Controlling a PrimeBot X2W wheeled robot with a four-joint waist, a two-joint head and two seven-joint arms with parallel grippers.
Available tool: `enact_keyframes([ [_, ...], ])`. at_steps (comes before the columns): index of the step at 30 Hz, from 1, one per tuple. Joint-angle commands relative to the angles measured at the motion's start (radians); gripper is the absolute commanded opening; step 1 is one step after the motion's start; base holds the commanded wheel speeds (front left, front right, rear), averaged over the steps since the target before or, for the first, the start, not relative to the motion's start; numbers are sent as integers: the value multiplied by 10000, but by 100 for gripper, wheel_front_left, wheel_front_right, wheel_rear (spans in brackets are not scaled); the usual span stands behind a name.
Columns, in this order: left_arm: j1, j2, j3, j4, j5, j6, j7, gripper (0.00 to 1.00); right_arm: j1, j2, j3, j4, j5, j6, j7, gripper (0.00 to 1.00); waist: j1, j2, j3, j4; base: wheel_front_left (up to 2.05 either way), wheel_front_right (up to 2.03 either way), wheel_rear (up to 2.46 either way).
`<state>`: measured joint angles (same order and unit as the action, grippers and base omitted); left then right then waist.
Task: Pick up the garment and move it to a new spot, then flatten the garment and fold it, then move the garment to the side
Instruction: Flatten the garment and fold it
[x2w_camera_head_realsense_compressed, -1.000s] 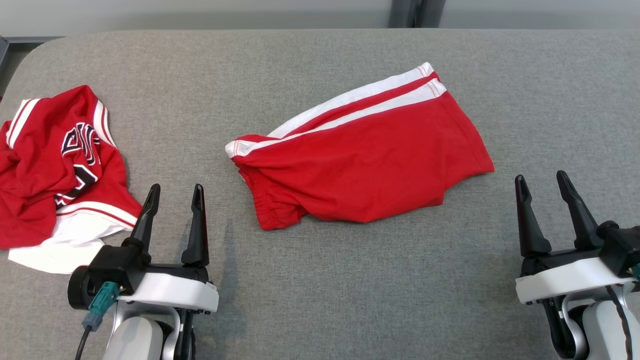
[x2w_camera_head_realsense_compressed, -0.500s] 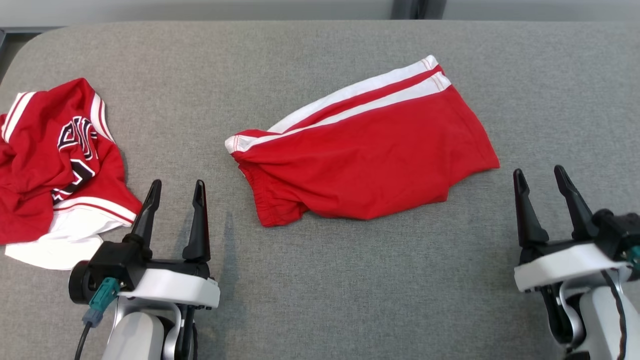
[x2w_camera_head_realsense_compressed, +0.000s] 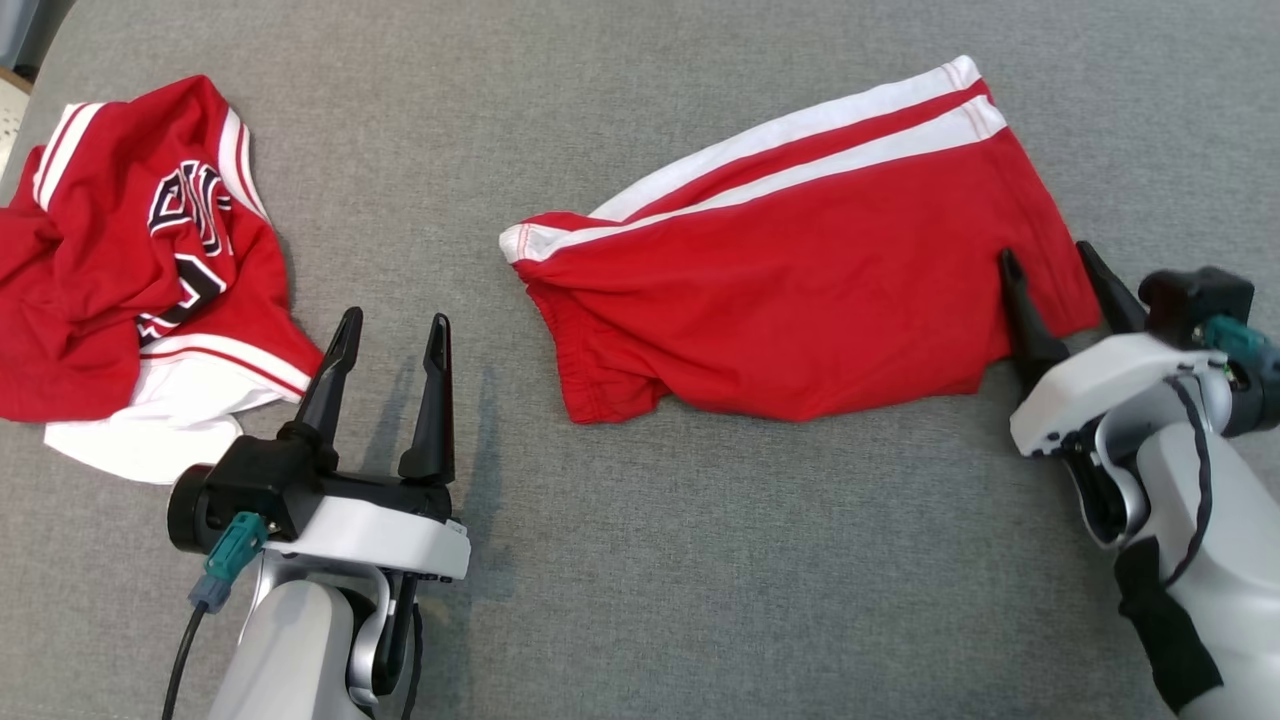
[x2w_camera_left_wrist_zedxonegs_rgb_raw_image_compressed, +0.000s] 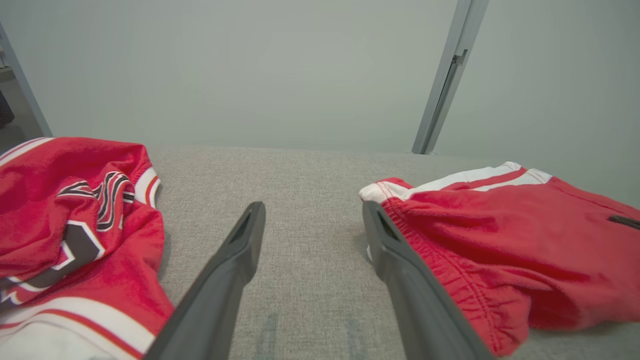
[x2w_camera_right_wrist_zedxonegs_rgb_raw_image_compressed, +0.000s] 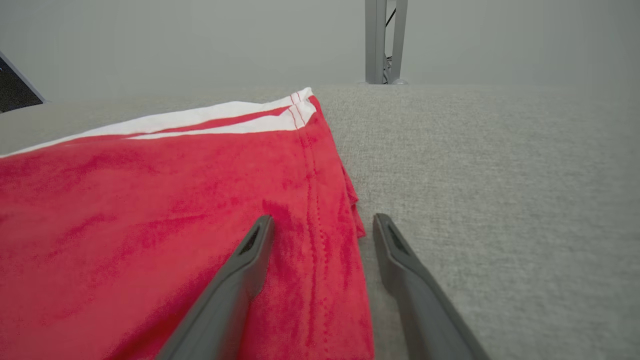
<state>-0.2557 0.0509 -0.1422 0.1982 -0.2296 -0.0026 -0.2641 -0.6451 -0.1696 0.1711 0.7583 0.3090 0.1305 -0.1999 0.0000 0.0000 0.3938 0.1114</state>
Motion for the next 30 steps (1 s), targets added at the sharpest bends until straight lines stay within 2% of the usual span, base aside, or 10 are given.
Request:
enact_keyframes([
  [1,-173,19,2,24,-24,-9,-2,100,-143,-59,67,358,124,5,246,100,0,0,45,68,0,0,0],
  [4,-178,12,-52,49,-90,32,-2,100,-528,6,290,965,409,5,630,100,0,0,32,94,0,0,0],
  [6,-146,13,-93,35,-158,92,-2,100,-704,64,457,1198,694,5,765,42,0,0,12,74,0,0,0],
  [7,-128,12,-104,22,-184,120,-2,100,-763,94,528,1285,887,5,810,0,0,0,-6,55,0,0,0],
  [14,21,14,-131,-12,-171,177,-2,100,-321,-21,950,1354,1676,3,403,0,0,0,-160,-77,0,0,0],
  [19,214,13,14,-23,-77,174,0,100,858,26,1156,1001,2262,2,-220,0,0,0,-340,-320,0,0,0],
  [25,478,14,217,-45,26,179,0,100,2478,62,960,178,2686,-5,-522,0,0,0,-563,-729,0,0,0],
  [30,679,16,396,-91,45,171,0,100,3062,-86,480,-357,2727,-25,-589,0,0,0,-718,-1016,0,0,0],
])
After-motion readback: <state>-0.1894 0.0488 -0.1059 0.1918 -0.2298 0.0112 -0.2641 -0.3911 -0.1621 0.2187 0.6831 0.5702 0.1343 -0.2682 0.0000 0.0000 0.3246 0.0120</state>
